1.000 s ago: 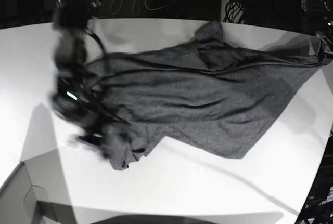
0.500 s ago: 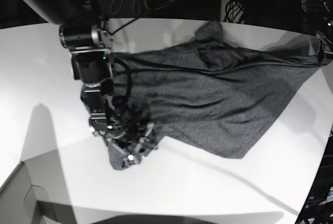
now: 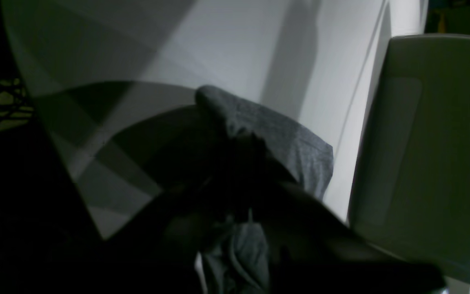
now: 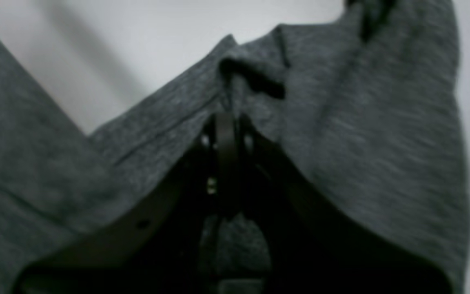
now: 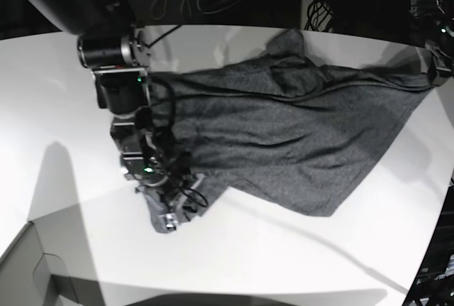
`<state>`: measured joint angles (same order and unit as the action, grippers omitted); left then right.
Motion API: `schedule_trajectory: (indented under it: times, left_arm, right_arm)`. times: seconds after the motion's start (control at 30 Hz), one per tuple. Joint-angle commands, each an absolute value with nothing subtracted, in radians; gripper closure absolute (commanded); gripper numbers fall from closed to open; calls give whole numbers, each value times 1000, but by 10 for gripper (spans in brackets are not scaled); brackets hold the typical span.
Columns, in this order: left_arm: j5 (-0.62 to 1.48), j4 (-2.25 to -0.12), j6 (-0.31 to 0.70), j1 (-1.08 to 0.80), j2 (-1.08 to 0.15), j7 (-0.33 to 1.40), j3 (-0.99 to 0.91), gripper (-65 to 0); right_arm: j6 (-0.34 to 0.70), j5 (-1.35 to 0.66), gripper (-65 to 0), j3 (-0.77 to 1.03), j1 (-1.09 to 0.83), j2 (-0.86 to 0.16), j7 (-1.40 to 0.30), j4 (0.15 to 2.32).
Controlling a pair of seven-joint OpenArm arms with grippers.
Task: Layout the t-shirt on the table in an organized manner, then fold the t-shirt properly
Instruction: 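Pull the sleeve out with the right gripper and release it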
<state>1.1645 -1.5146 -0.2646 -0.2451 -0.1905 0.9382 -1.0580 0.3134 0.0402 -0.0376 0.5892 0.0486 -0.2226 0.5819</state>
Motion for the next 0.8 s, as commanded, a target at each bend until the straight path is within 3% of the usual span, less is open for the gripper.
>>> schedule_trajectory:
  times: [0.0,0.27,0.4,0.77]
  left_arm:
    - [1211,-1535,-292,-243,-208,964,-1061,-1]
    - [1213,-1537,-292,-239,-208,964,-1061,-1]
    - [1213,-1537,-292,-243,-208,964,-1064,-1]
    - [1214,-1538,-292,-269,-208,964,-1064,-1]
  right_arm:
    - [315,36,0,-41,630,62,-206,582]
    - [318,33,0,-36,760,157,-48,579]
    - [318,25,0,-33,866,157,-30,579]
    - [318,-360,0,-38,1070,157,-36,527]
